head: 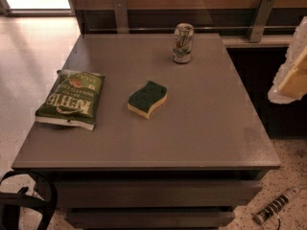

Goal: Knock 7up can over

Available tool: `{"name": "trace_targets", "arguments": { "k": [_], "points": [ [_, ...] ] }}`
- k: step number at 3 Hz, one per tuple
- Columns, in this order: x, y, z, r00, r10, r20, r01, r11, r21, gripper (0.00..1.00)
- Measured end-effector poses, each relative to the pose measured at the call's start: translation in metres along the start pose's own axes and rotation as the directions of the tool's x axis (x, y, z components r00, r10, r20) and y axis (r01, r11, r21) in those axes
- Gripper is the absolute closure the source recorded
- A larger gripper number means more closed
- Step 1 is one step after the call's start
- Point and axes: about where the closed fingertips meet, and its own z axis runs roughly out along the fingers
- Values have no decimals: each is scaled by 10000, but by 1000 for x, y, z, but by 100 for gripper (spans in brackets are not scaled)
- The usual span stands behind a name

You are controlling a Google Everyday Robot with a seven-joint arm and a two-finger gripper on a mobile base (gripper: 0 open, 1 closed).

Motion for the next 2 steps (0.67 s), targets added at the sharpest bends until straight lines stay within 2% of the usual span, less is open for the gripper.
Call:
{"name": "trace_targets", "arguments": {
  "k": [2],
  "points": [
    [0, -1, 0, 10000, 11, 20, -11, 10000, 28, 0]
  ]
}}
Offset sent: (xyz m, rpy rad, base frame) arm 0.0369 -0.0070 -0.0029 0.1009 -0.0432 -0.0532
